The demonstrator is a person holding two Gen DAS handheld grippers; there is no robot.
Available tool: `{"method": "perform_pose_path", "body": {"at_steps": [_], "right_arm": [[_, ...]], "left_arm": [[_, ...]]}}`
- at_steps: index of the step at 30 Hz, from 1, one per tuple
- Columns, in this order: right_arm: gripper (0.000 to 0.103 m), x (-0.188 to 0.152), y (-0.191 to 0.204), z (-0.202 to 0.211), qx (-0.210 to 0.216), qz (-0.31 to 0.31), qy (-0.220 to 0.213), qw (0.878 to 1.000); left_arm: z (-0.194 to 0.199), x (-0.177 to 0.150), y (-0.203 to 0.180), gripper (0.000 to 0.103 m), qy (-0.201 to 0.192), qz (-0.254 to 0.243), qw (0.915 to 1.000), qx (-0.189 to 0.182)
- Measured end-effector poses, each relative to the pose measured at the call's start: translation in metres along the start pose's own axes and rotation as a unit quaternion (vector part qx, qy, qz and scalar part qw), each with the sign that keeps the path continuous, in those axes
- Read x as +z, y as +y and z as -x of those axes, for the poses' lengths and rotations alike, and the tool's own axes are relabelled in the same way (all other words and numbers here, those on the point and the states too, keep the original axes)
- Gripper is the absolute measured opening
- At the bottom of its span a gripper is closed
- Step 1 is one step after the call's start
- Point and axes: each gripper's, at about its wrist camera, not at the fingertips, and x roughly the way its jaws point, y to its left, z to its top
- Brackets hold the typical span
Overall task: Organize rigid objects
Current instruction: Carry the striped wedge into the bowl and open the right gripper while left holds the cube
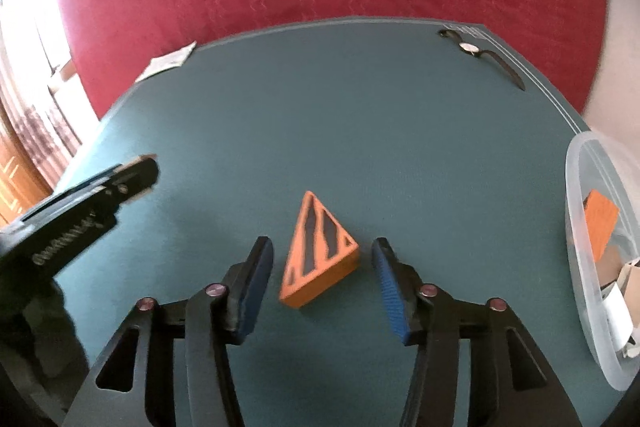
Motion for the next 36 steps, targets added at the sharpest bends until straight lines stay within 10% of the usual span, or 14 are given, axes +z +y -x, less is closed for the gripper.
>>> {"method": "perform_pose_path", "body": {"at_steps": [36], "right_arm": [[0.031,-0.016,-0.097,0.110,-0.075,-0.075,-0.090,0.990]], "left_arm": [[0.012,-0.013,-0.027,0.040,0.000,-0.024,0.9997,-0.002]]}}
